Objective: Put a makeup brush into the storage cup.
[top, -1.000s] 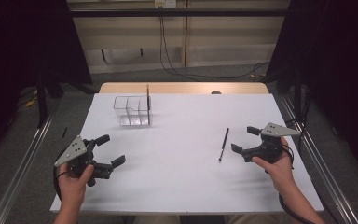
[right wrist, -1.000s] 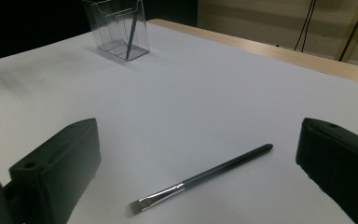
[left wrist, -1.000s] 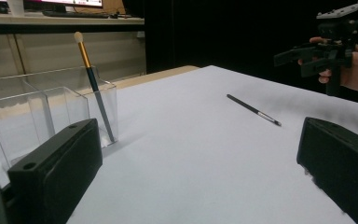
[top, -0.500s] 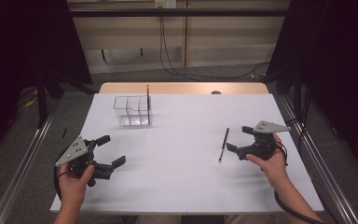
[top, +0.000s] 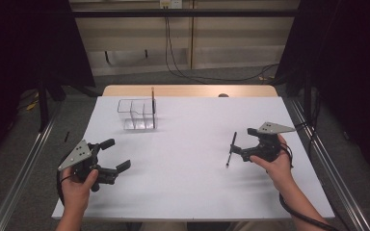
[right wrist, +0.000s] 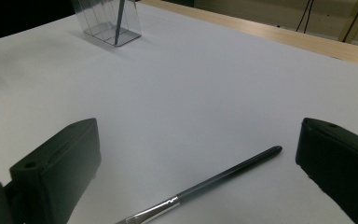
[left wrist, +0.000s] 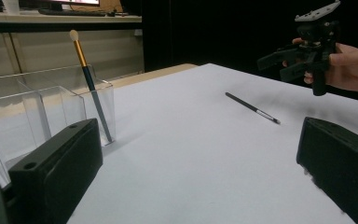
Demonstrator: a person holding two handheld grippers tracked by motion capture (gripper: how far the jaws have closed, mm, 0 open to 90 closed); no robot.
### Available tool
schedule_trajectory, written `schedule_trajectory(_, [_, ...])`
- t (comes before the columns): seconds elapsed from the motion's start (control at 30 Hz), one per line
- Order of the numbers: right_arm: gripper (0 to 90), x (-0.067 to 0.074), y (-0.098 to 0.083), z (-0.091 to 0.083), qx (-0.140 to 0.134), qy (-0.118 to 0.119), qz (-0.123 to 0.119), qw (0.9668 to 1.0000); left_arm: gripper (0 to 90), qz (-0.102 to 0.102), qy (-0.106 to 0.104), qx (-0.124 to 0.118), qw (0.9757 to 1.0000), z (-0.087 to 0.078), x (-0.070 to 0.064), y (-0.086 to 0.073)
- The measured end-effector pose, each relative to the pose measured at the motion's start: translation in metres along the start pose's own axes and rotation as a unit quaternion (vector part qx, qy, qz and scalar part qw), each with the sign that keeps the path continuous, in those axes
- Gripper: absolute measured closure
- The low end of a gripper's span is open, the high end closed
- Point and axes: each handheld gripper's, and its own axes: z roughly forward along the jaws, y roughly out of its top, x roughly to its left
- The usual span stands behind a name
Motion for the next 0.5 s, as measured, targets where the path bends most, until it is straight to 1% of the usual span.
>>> schedule_trajectory(0.13, [0.0,0.0,0.002,0.005,-0.001,0.0,-0.002,1.0,0.2,-0.002,0.001,-0.002,1.0,-0.001,0.0,0.0])
schedule_trajectory(0.2, [0.0,-0.001,0.003,0.007,-0.006,0.001,-0.002,1.0,0.3,-0.004,0.0,-0.004,1.0,-0.001,0.0,0.0])
schedule_trajectory(0.37, [0.0,0.001,0.005,0.013,-0.018,0.0,0.003,0.9998,0.3,-0.002,0.001,-0.005,1.0,-0.002,0.001,0.0])
schedule_trajectory(0.5, [0.0,0.002,0.008,0.018,-0.014,-0.002,0.005,0.9999,0.3,-0.003,0.0,-0.005,1.0,-0.001,0.001,0.0])
